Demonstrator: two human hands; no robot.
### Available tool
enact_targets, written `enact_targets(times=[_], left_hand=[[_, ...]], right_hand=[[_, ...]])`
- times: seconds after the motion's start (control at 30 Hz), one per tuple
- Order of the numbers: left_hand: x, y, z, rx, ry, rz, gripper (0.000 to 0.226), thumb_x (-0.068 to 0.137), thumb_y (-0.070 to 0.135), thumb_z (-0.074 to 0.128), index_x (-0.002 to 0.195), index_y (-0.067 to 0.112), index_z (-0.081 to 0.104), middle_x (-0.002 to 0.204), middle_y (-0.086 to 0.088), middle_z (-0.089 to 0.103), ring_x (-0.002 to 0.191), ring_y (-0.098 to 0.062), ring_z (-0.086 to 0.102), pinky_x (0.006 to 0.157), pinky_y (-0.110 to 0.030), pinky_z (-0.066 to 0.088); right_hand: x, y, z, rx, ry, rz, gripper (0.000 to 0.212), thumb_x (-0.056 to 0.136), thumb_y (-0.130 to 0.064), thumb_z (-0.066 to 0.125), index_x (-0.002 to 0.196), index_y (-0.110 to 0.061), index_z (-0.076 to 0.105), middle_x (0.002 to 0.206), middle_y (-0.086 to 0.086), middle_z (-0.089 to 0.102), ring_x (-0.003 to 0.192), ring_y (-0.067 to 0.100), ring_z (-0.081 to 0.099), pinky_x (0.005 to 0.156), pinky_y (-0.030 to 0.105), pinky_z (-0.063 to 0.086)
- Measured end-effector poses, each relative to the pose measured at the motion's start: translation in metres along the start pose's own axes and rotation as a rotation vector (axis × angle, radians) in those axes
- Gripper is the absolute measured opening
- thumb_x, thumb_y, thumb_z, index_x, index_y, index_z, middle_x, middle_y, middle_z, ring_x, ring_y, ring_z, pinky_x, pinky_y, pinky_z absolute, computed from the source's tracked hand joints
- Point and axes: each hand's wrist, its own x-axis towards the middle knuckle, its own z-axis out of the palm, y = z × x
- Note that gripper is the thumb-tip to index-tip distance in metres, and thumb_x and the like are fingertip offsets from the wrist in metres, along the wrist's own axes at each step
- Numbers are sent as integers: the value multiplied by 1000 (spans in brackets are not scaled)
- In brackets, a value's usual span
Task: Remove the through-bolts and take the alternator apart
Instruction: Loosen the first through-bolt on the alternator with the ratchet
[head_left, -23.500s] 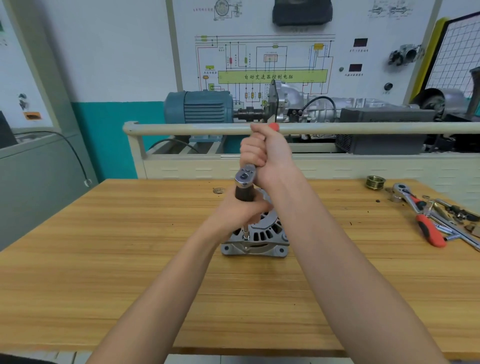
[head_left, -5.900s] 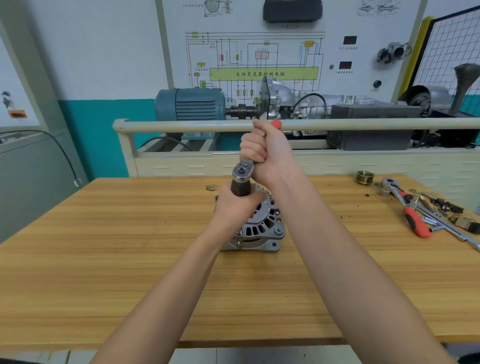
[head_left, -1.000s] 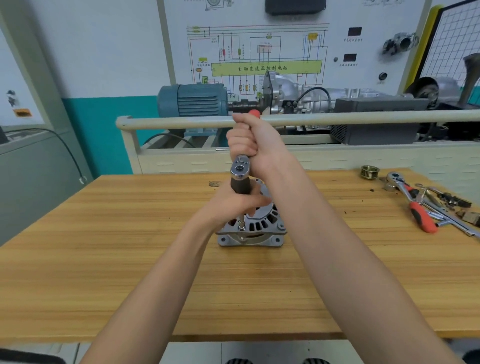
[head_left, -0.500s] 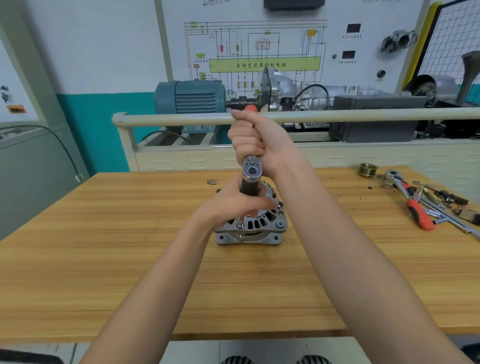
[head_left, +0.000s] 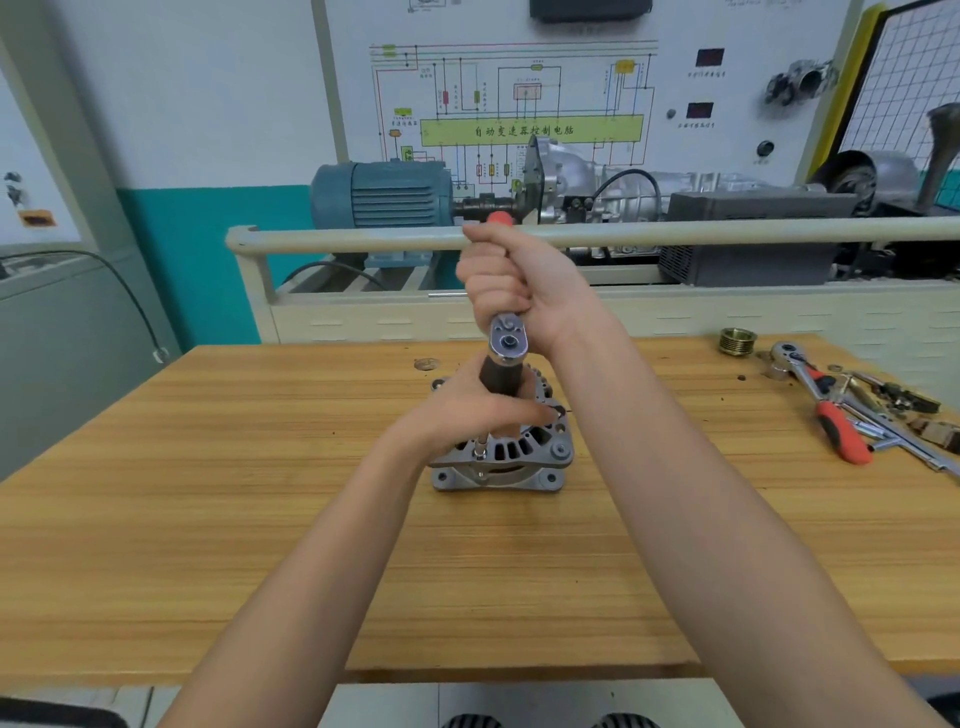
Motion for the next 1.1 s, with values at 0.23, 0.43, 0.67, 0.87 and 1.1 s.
enact_targets(times=[0.23,0.43,0.67,0.87,1.1], left_hand=[[12,-10,20,-191,630,-30,33,81,-1,57,56,13,40,45,2,39,42,-14,34,40,-19,32],[6,-9,8,-86,340,-8,37,77,1,64,51,15,42,44,5,41,42,-10,38,45,-19,34],[0,-8,2,4,176,-26,42,77,4,64,47,19,39,43,6,39,40,-8,38,46,-18,34],[11,-9,23,-249,767,-51,24,80,0,54,62,12,42,56,-6,39,47,-14,33,41,-21,28],[-9,-2,-8,79,4,30,34,72,12,70,49,15,46,50,-2,47,48,-12,43,51,-17,37]], right_hand=[[3,12,5,244,238,-409,45,98,-19,48,55,-18,33,36,-8,23,24,5,18,25,15,16],[-2,8,6,159,187,-293,50,99,-19,44,51,-17,33,37,-7,22,24,6,18,25,16,14],[0,10,10,60,107,-175,50,99,-20,44,50,-16,34,36,-7,23,23,5,20,22,15,15],[1,26,10,268,283,-638,43,99,-19,43,59,-18,30,37,-8,20,26,6,16,26,17,15],[1,12,10,-45,37,-43,50,99,-21,42,50,-17,33,36,-7,25,23,4,20,23,14,15]])
